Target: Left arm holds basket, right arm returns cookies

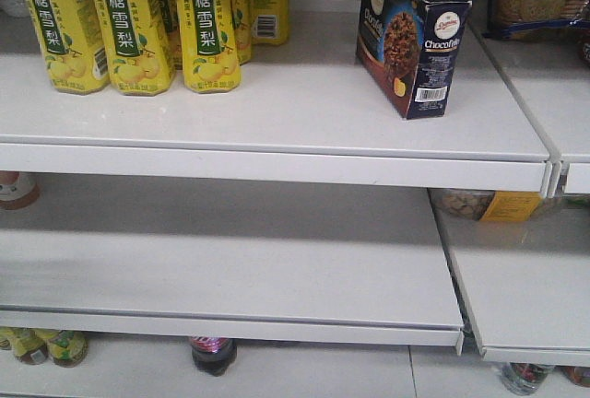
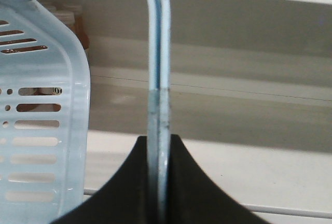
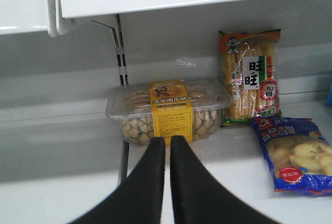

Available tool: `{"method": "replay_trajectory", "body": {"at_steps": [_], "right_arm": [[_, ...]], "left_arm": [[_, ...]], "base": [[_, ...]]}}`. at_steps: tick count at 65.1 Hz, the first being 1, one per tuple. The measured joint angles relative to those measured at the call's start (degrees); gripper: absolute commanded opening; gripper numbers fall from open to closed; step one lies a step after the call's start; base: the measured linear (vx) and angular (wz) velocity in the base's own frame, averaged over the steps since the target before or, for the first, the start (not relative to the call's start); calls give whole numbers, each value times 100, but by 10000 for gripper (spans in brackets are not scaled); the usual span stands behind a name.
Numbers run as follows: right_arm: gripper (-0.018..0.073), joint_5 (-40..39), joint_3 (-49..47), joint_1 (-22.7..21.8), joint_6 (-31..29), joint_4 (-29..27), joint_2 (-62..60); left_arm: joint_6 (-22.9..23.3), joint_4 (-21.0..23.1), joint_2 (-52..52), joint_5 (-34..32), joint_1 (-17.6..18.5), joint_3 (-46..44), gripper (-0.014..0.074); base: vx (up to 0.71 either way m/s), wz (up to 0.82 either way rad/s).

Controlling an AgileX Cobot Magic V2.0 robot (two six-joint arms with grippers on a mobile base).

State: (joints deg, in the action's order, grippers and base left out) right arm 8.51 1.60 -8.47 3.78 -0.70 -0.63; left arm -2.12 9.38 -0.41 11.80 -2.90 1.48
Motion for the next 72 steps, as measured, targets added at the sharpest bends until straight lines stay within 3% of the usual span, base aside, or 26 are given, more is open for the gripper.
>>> {"method": "replay_trajectory", "body": {"at_steps": [40,45,53,58,72], "right_arm": [[-6,-9,0,0,0,0,0],[-6,-9,0,0,0,0,0],[-6,-9,0,0,0,0,0],[-6,-9,0,0,0,0,0],[-6,-9,0,0,0,0,0]], "left_arm": [[0,-7,0,17,0,0,-3],[0,-192,0,41,0,0,-3],[0,-938,0,24,0,0,-3],[-4,-1164,0,-120,0,0,-3],[-19,-1283,0,-408,0,0,-3]], "base": [[0,0],[0,0],[0,0],[0,0],[0,0]]}}
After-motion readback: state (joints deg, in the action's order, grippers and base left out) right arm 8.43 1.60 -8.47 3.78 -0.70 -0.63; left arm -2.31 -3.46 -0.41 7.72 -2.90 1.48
